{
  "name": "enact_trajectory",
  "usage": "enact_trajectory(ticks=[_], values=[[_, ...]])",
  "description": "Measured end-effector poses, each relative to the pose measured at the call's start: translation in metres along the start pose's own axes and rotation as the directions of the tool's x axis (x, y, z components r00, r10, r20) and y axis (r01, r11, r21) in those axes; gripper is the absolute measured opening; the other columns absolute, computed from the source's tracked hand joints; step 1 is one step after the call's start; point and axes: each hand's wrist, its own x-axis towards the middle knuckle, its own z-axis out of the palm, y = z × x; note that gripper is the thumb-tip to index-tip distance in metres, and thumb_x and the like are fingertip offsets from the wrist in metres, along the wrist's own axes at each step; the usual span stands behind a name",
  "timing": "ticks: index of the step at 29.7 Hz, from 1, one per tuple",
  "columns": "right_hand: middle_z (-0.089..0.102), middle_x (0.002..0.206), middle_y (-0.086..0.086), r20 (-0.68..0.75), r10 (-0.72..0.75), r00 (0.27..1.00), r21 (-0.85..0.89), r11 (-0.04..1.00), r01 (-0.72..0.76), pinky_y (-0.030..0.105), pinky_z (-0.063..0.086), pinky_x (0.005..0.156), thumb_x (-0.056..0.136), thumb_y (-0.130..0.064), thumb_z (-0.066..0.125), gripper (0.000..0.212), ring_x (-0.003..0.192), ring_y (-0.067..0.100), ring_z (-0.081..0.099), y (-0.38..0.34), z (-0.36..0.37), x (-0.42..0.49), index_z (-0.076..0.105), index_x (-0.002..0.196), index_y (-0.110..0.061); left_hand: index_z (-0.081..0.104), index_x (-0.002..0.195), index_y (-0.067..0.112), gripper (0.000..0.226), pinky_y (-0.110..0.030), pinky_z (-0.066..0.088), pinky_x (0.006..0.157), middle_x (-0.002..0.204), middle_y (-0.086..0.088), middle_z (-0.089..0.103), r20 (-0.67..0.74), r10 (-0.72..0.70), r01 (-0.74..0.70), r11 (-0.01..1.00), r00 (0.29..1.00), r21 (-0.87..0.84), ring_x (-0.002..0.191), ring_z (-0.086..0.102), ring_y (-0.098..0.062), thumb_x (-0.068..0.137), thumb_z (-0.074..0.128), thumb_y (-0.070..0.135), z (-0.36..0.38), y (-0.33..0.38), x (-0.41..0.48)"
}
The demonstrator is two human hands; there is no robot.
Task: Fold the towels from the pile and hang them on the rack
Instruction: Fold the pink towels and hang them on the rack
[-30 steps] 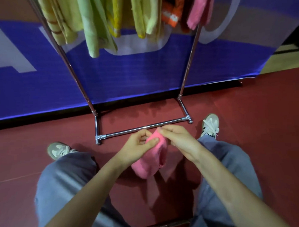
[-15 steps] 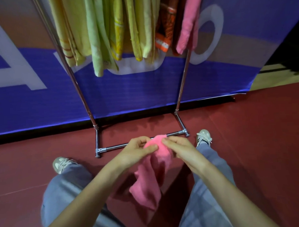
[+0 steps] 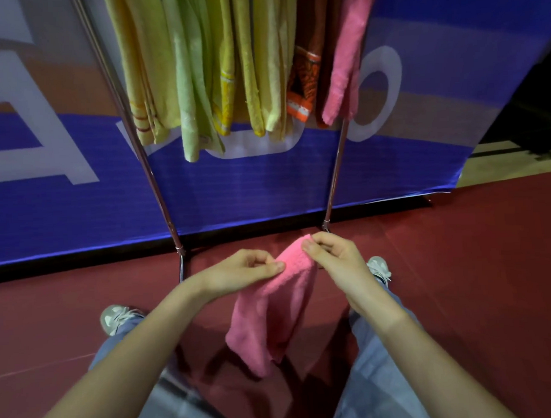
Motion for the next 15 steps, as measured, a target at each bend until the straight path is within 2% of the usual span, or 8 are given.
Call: enact_trajectory(ticks=[5, 6, 8, 10, 12, 15], values=[[0.059, 0.061, -0.01, -0.102, -0.039, 0.994, 0.098, 0.994, 0.05, 0.016, 0.04, 0.063, 0.089, -0.008, 0.052, 0.023, 0.065, 0.003, 0.05, -0.015, -0.012, 0.005, 0.062, 0.07, -0.017, 0.057, 0.059, 0.019, 0.028, -0.015, 0.039, 0.058, 0.054, 0.015, 0.051, 0.021, -0.044, 0.04, 0.984, 0.999, 0.175, 0.057, 0.044, 0.003, 0.084, 0.059, 0.032, -0.019, 0.001, -0.008], [0.06, 0.061, -0.01, -0.121, -0.044, 0.992, 0.117, 0.991, 0.058, 0.017, 0.04, 0.063, 0.089, -0.009, 0.051, 0.023, 0.065, 0.003, 0.05, -0.018, -0.016, 0.008, 0.062, 0.069, -0.017, 0.058, 0.06, 0.015, 0.032, -0.019, 0.039, 0.059, 0.056, 0.015, 0.051, 0.015, -0.052, 0.048, 0.979, 0.999, 0.197, 0.059, 0.045, 0.001, 0.08, 0.062, 0.04, -0.024, 0.0, -0.01], [0.061, 0.059, -0.012, -0.152, -0.059, 0.987, 0.145, 0.986, 0.082, 0.015, 0.041, 0.062, 0.089, -0.01, 0.051, 0.026, 0.062, 0.0, 0.05, -0.027, -0.026, 0.011, 0.064, 0.067, -0.017, 0.06, 0.071, 0.0, 0.054, -0.026, 0.039, 0.065, 0.067, 0.001, 0.051, -0.005, -0.052, 0.052, 0.966, 0.999, 0.254, 0.068, 0.046, -0.007, 0.069, 0.067, 0.054, -0.033, -0.001, -0.016], [0.061, 0.055, -0.013, -0.183, -0.07, 0.981, 0.169, 0.98, 0.102, 0.011, 0.042, 0.058, 0.089, -0.01, 0.05, 0.032, 0.057, -0.003, 0.051, -0.036, -0.035, 0.013, 0.065, 0.063, -0.018, 0.059, 0.083, -0.01, 0.065, -0.03, 0.038, 0.069, 0.075, -0.007, 0.05, -0.02, -0.056, 0.059, 0.958, 0.998, 0.281, 0.074, 0.046, -0.014, 0.062, 0.067, 0.051, -0.041, -0.002, -0.019], [0.06, 0.052, -0.014, -0.2, -0.075, 0.977, 0.188, 0.976, 0.113, 0.008, 0.042, 0.053, 0.09, -0.009, 0.047, 0.04, 0.052, -0.005, 0.051, -0.04, -0.045, 0.015, 0.068, 0.059, -0.021, 0.057, 0.088, -0.015, 0.062, -0.03, 0.039, 0.069, 0.078, -0.009, 0.051, -0.023, -0.08, 0.084, 0.955, 0.996, 0.286, 0.076, 0.046, -0.017, 0.067, 0.074, 0.042, -0.048, -0.004, -0.023], [0.06, 0.051, -0.014, -0.22, -0.084, 0.972, 0.189, 0.974, 0.127, 0.007, 0.042, 0.052, 0.09, -0.009, 0.046, 0.043, 0.051, -0.005, 0.051, -0.044, -0.055, 0.017, 0.07, 0.059, -0.027, 0.062, 0.084, -0.009, 0.053, -0.024, 0.042, 0.067, 0.073, -0.005, 0.055, -0.013, -0.158, 0.154, 0.934, 0.987, 0.321, 0.073, 0.049, -0.012, 0.066, 0.075, 0.04, -0.056, -0.009, -0.027]])
